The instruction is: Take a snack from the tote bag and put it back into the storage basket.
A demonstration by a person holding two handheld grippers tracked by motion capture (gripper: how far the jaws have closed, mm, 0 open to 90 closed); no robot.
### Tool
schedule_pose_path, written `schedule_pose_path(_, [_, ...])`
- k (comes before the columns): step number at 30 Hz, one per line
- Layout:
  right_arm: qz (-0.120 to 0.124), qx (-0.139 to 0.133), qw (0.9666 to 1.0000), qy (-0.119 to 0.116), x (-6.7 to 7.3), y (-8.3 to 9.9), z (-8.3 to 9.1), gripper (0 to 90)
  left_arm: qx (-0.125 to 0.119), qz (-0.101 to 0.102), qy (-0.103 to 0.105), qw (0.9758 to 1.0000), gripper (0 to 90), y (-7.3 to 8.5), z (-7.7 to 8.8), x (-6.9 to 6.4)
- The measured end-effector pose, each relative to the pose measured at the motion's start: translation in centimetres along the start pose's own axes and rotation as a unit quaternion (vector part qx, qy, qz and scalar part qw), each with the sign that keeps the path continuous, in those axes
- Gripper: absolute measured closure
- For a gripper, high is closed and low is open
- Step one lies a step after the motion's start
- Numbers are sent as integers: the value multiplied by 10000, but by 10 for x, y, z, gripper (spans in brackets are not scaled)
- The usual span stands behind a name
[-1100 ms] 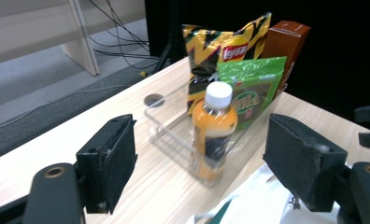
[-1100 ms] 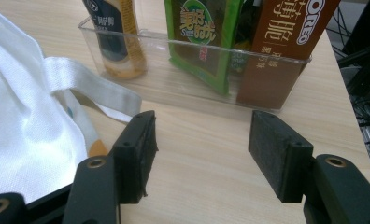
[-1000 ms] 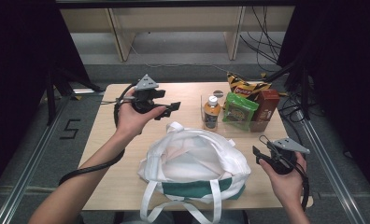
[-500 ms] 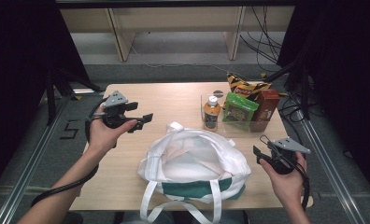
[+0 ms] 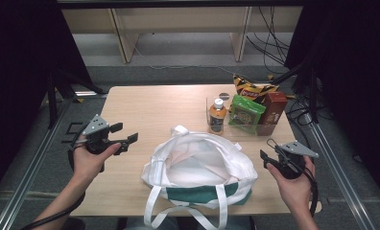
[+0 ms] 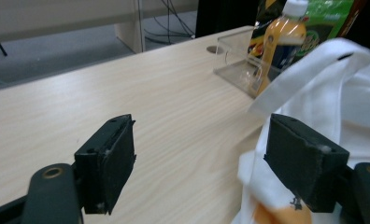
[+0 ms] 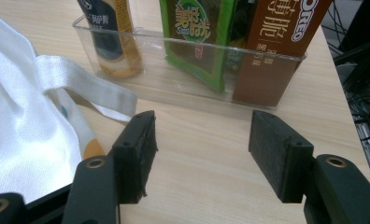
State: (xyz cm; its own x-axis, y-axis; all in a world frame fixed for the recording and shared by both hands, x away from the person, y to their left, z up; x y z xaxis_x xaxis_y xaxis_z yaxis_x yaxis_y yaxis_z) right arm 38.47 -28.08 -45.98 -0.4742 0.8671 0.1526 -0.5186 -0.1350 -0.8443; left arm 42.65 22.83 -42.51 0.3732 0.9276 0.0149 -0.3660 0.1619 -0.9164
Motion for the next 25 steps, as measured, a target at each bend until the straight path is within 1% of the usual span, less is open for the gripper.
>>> schedule_pose_path(2, [41,15,10000,56,-1,0,0,420,64,20,-42,10000,234,10,2,2])
schedule_pose_path(3, [1,-2,10000,5,0,0,0,420,67,56,-50,9999,234,15,3,3])
schedule_pose_path(7, [10,-29,10000,14,0,0,-1,420,138,113,-135,9998,234,32,5,7])
schedule_pose_path(8, [8,-31,10000,14,0,0,-1,421,193,185,-151,9995,234,35,5,7])
schedule_pose_path(10, [7,-28,10000,13,0,0,-1,420,226,170,-174,9994,233,41,5,8])
schedule_pose_path(11, [10,-26,10000,12,0,0,-1,420,212,198,-161,9995,233,42,5,8])
schedule_pose_path(12, [12,18,10000,6,0,0,0,420,226,170,-203,9994,233,45,5,8])
schedule_pose_path(14, [17,15,10000,2,0,0,-1,420,225,210,-211,9993,233,49,4,7])
schedule_pose_path(15, [22,15,10000,1,0,0,-1,420,272,285,-191,9990,234,52,3,5])
schedule_pose_path(16, [78,13,10000,-3,-1,0,-1,421,273,278,-166,9991,236,53,3,3])
schedule_pose_path(17, [19,24,10000,-32,0,1,-1,420,273,314,-162,9990,242,54,2,2])
schedule_pose_path(18, [-64,51,10000,41,1,1,-1,420,259,241,-167,9992,244,54,2,3])
schedule_pose_path(19, [-67,58,10000,34,1,2,-1,420,262,219,-190,9992,244,54,2,3])
schedule_pose_path(21, [-61,56,10000,33,1,2,-1,420,297,252,-196,9990,244,56,1,3])
schedule_pose_path(22, [76,27,10000,-1,-1,1,-2,419,306,295,-192,9989,244,57,1,4])
schedule_pose_path(23, [96,36,9999,30,-1,1,-1,418,297,241,-178,9991,244,57,0,5])
schedule_pose_path(24, [-62,33,10000,36,1,1,-1,418,310,238,-180,9991,244,57,0,5])
schedule_pose_path(25, [59,-7,10000,-19,-1,0,-2,418,323,254,-193,9990,244,58,0,6])
Point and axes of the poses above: each handheld gripper's, and its own axes: z roughly backward along the jaws, y roughly out of its underside, x roughly to its left, the point moved 4 cm from there along -z, roughly forward along the jaws, and after that the axes turned 15 degrees about -y, right-handed, at the moved point
